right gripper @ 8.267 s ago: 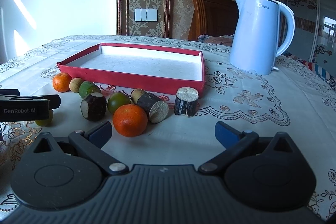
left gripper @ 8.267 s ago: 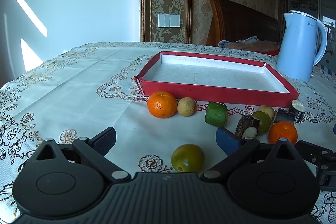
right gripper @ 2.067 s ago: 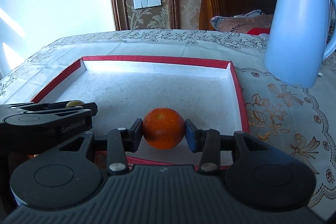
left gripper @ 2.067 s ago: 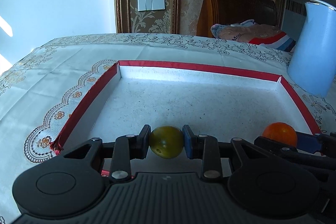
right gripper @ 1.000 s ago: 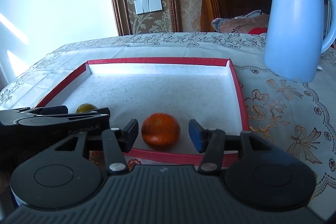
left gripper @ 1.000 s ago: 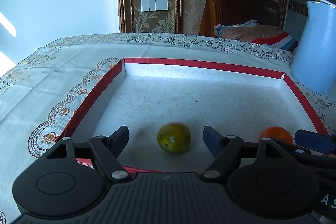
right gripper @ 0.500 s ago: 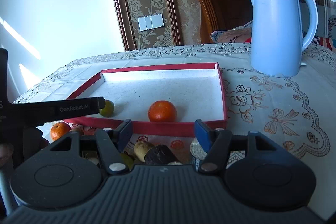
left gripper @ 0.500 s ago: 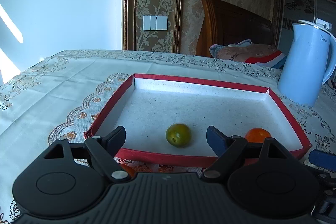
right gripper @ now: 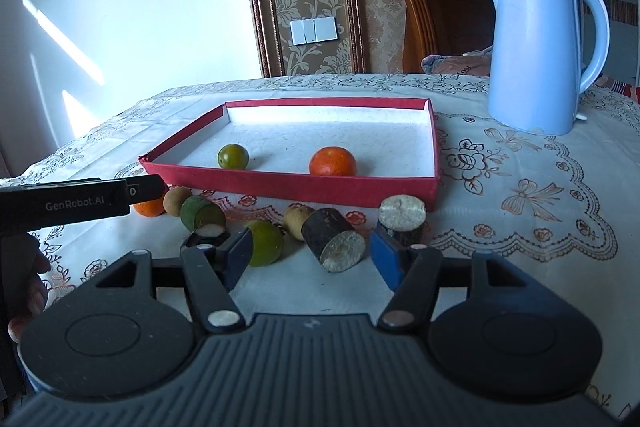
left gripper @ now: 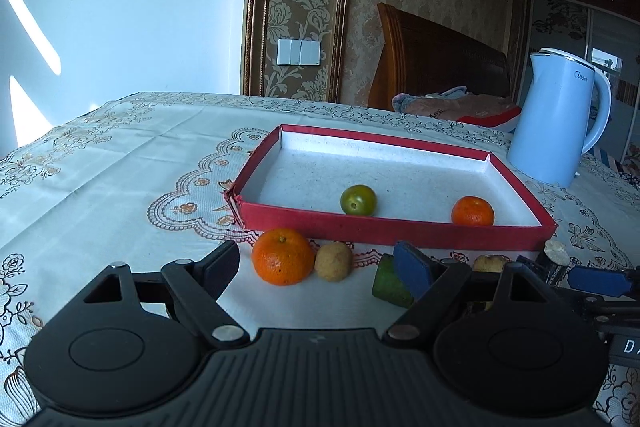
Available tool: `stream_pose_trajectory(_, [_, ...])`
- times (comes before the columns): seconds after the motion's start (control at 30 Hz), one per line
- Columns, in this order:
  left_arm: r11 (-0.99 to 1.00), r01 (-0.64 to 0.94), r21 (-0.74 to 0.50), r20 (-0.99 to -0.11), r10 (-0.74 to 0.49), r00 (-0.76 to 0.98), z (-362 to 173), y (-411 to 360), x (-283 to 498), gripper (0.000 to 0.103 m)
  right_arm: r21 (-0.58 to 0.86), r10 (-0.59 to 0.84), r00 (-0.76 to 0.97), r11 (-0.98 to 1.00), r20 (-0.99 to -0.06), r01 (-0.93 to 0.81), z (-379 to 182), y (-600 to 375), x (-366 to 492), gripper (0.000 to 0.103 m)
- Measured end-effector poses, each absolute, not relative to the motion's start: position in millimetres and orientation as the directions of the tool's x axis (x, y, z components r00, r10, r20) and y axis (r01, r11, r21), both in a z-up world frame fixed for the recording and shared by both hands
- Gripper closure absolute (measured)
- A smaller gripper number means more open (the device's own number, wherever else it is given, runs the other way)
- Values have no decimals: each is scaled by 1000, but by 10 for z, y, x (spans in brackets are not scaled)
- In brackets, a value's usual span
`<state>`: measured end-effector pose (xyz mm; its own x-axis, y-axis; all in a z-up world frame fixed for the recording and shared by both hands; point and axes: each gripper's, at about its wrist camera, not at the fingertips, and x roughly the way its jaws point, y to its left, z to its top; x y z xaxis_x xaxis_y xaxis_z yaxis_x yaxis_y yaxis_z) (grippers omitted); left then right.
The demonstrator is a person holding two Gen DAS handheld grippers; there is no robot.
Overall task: Organize fruits
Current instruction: 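Lower the left gripper onto the dark-skinned cut piece and close it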
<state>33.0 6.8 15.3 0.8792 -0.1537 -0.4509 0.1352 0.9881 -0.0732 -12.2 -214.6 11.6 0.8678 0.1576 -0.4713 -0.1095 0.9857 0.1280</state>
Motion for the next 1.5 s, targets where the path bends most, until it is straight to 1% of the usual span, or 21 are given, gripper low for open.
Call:
stream_pose_trajectory(0.1, [985, 171, -25, -460, -163, 873, 85, 35, 255, 19, 100, 141, 866, 989, -480, -106, 82, -2111, -152, 41])
stream_pose_trajectory(0.23, [972, 234, -8, -447, -213, 869, 82, -20, 172, 19, 95, 124, 864, 992, -488, -88, 66, -2123, -155, 41])
stream_pose_trajectory(0.33, [969, 246, 21, -454, -210, 866, 69, -83, 160, 19, 86, 113, 860, 993, -498, -80, 61, -2129, -136, 41])
stream_pose_trajectory(0.5, [954, 299, 18, -461, -257, 849, 71, -127, 105, 19, 113, 124, 853, 991, -506, -78, 37, -2183, -106, 41])
stream_pose_trajectory(0.63, [940, 335, 62, -469, -269, 842, 59, -242, 60, 19, 149, 135, 849, 987, -511, -67, 23, -2238, -89, 41])
stream_pose_trajectory(0.7, [927, 369, 65, -462, -300, 834, 62, -274, 30, 19, 168, 134, 854, 984, -503, -55, 18, -2275, -102, 39])
stream_pose_trajectory(0.83, [909, 410, 78, -476, -328, 816, 54, -401, 10, 19, 182, 126, 857, 983, -500, -38, 9, -2316, -103, 39])
stream_pose_trajectory(1.07, [901, 420, 112, -507, -311, 804, 8, -615, 92, 19, 197, 121, 862, 980, -491, -26, 2, -2357, -115, 39])
stream_pose_trajectory(1.1, [908, 405, 111, -512, -297, 806, -1, -620, 115, 21, 202, 121, 864, 979, -490, -23, 2, -2361, -121, 39])
stream_pose_trajectory(1.17, [912, 400, 91, -531, -295, 794, -13, -599, 159, 35, 213, 122, 865, 977, -486, -18, 0, -2380, -123, 39])
stream_pose_trajectory(1.2, [919, 386, 82, -541, -284, 792, -21, -580, 183, 39, 219, 123, 866, 976, -485, -16, -1, -2389, -123, 37])
stream_pose_trajectory(1.23, [923, 378, 68, -549, -281, 787, -23, -552, 201, 46, 223, 122, 867, 975, -483, -13, -2, -2396, -125, 31])
stream_pose_trajectory(1.27, [924, 379, 48, -553, -291, 780, -24, -524, 216, 48, 225, 121, 869, 974, -480, -12, -1, -2400, -130, 27])
stream_pose_trajectory(1.3, [925, 378, 34, -555, -297, 777, -26, -507, 222, 48, 225, 122, 871, 974, -477, -13, 0, -2402, -135, 27])
stream_pose_trajectory(1.37, [923, 382, 38, -554, -299, 777, -31, -516, 216, 56, 225, 122, 870, 974, -479, -12, -1, -2401, -131, 27])
stream_pose_trajectory(1.47, [915, 399, 55, -564, -302, 769, -47, -572, 216, 64, 226, 121, 871, 974, -477, -12, -3, -2401, -131, 27])
stream_pose_trajectory(1.5, [913, 404, 52, -570, -304, 763, -53, -578, 225, 65, 226, 120, 871, 974, -477, -11, -4, -2402, -129, 27])
